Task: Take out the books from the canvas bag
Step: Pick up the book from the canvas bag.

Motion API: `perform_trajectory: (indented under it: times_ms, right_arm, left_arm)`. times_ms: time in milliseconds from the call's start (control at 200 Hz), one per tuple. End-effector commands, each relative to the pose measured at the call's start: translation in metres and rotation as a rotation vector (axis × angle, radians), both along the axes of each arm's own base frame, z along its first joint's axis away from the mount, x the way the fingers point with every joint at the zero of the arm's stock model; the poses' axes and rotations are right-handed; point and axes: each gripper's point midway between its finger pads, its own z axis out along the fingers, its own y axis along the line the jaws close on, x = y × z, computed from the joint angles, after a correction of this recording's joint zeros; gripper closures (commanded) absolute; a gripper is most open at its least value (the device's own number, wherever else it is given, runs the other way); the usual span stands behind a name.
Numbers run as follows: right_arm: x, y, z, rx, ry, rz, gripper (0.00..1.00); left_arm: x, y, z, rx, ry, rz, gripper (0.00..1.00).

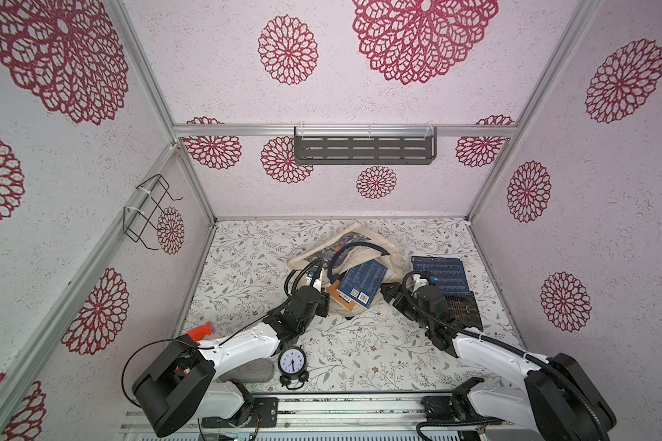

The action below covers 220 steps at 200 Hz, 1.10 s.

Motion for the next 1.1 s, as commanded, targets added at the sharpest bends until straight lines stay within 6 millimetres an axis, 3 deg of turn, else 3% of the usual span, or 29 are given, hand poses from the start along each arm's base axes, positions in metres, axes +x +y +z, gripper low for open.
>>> perform_trajectory:
  times_ms: [0,555,736,1096]
  right_arm:
    - [0.015,0.021,0.022,0.045,-0.076,0.045,0.10]
    - [0.045,0.053,-0.018,0.119,-0.029,0.069,0.21]
    - [0.049,0.054,-0.035,0.119,-0.001,0.053,0.24]
    - [0.052,0.065,-0.006,0.159,-0.064,0.084,0.38]
  left_arm:
    - [0.004,-0.004,0.009,-0.001,-0.026,0.008,1.00]
    - [0.003,-0.005,0.009,0.003,-0.027,0.004,1.00]
    - [0.003,-0.004,0.010,0.005,-0.030,0.003,1.00]
    - [0.003,-0.004,0.010,0.007,-0.031,0.003,1.00]
